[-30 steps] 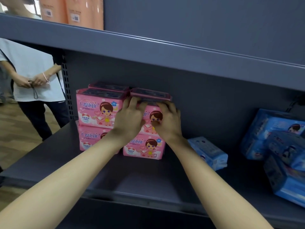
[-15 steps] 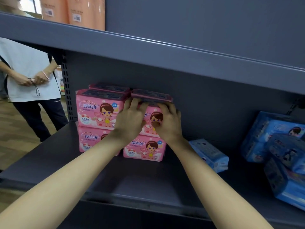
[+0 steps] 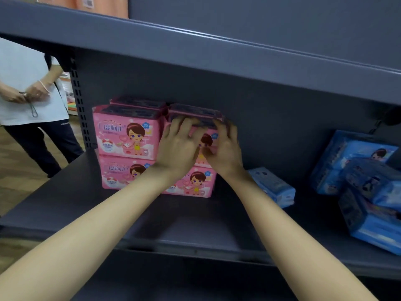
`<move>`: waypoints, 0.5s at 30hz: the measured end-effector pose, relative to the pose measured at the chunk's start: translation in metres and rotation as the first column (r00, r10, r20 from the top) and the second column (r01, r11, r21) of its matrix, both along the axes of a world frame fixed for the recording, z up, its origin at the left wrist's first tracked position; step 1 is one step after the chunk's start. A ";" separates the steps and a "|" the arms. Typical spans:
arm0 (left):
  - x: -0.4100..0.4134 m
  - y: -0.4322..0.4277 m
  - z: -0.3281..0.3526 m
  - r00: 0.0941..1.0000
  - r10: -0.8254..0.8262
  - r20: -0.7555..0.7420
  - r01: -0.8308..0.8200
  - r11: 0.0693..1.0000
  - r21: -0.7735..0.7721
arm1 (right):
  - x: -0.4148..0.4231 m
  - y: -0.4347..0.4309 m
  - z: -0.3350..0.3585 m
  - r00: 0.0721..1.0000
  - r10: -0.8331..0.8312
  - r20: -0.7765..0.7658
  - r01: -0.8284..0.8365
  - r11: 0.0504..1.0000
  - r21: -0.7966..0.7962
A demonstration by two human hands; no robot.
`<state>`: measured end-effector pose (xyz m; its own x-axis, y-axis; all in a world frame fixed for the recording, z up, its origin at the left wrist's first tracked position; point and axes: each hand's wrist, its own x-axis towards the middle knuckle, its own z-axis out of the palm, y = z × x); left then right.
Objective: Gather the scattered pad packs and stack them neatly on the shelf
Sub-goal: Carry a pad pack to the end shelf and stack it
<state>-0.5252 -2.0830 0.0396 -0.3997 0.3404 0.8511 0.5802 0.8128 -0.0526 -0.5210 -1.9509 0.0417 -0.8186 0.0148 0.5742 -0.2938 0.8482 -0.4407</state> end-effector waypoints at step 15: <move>0.041 0.166 -0.029 0.808 -0.468 0.359 0.513 0.858 -0.035 | 0.101 0.157 -0.026 0.888 -0.427 0.171 0.433 0.901 0.001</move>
<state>-0.4838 -1.9170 0.0101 -0.3962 0.6596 0.6387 0.9006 0.4145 0.1306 -0.4204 -1.7935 0.0154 -0.8090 0.4050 0.4260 0.1745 0.8576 -0.4838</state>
